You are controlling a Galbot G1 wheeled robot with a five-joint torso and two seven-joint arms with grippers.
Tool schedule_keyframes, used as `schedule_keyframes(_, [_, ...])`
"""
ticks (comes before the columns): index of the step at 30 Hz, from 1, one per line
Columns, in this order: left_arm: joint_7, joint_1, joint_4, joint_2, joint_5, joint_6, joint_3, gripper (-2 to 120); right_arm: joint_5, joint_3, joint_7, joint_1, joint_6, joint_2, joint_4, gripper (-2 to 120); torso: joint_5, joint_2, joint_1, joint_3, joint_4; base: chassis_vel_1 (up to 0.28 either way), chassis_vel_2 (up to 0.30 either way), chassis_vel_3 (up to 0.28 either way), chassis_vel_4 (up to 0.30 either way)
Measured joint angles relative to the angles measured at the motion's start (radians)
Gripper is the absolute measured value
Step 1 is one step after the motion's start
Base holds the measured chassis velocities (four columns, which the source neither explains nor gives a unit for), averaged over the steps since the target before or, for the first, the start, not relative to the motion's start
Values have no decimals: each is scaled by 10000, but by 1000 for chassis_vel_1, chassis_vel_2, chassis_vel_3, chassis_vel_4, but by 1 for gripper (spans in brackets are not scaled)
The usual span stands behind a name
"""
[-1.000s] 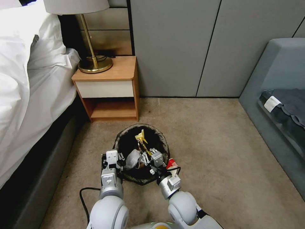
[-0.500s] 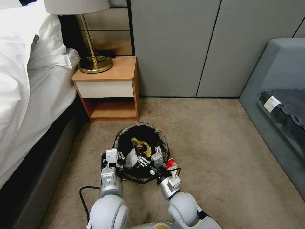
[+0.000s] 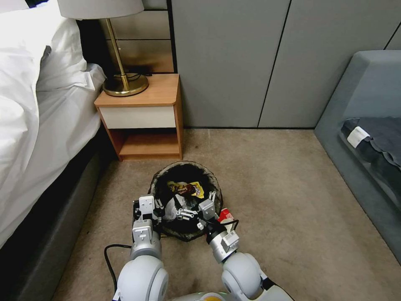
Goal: Pick up the trash bin, then pick up the garbage from the floor and place it into the trash bin.
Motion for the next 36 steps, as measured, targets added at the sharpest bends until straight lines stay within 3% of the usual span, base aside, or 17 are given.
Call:
schedule_keyframes(7, [0, -36, 49, 22, -30, 1, -76, 0, -756, 934, 93, -449, 151, 86, 1771, 100, 0, 0, 0, 0, 0, 0, 0, 0, 0])
schedule_keyframes(10, [1, -101, 127, 1, -50, 1, -109, 0, -1359, 1966, 283, -1002, 232, 222, 3048, 100, -7, 0, 0, 0, 0, 0, 0, 0, 0])
schedule_keyframes(16, [-4, -161, 148, 1, -152, 1, -259, 0, -1756, 3614, 792, -2427, 421, 513, 3965, 100, -10, 0, 0, 0, 0, 0, 0, 0, 0])
schedule_keyframes(26, [-46, -311, 229, 14, -330, 36, -377, 0, -1299, 5170, 1548, -3777, 1010, 1102, 3447, 100, -10, 0, 0, -1, 4, 0, 0, 0, 0])
schedule_keyframes(36, [-60, -347, 265, 51, -393, 54, -394, 0, -1164, 5241, 1551, -3926, 1159, 1292, 3128, 100, -12, 0, 0, 0, 3, 0, 0, 0, 0])
